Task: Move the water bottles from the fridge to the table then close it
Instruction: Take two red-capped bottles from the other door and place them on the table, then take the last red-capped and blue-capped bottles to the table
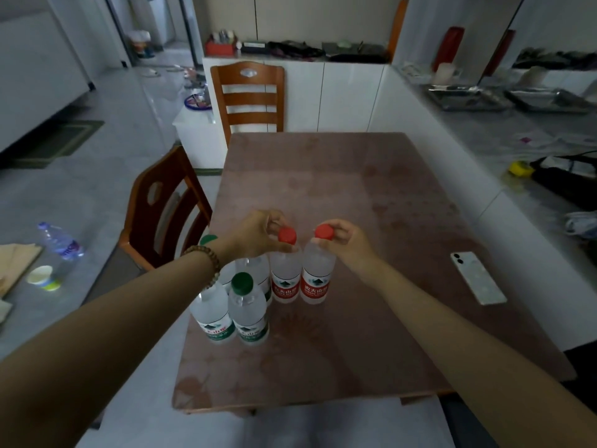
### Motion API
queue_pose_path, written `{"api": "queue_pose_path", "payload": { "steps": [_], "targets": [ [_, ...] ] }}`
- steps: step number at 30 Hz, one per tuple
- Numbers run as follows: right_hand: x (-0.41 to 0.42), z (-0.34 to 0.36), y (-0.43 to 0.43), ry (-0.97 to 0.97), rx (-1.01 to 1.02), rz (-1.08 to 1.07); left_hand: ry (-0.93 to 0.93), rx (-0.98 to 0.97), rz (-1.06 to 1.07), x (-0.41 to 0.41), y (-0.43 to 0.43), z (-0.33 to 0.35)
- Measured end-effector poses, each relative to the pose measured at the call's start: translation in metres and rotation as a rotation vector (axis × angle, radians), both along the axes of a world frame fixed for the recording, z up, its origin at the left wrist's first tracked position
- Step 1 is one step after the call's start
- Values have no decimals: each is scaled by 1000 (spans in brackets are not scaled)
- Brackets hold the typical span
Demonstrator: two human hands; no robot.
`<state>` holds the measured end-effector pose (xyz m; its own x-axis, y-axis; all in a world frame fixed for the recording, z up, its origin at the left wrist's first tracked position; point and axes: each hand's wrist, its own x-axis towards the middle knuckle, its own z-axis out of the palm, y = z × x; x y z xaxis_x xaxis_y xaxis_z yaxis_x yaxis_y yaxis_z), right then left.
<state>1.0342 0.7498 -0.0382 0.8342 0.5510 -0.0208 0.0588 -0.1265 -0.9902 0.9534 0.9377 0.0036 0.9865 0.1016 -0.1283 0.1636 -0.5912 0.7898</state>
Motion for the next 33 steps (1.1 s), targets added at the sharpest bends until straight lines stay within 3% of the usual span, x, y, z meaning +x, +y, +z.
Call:
{"api": "queue_pose_path", "payload": {
  "steps": [15,25,29,33],
  "targets": [
    [-12,-6,-4,25,-49,8,-4,28,-35,-7,-1,-4],
    [-12,3,-8,9,-187,43,46,247,-126,2,-1,6],
    [-14,18,-34,-21,-273,-72,0,273,-178,14,-9,23],
    [-35,49,-97,-50,-330,-278,-174,269,-245,31,-45,46]
  ]
}}
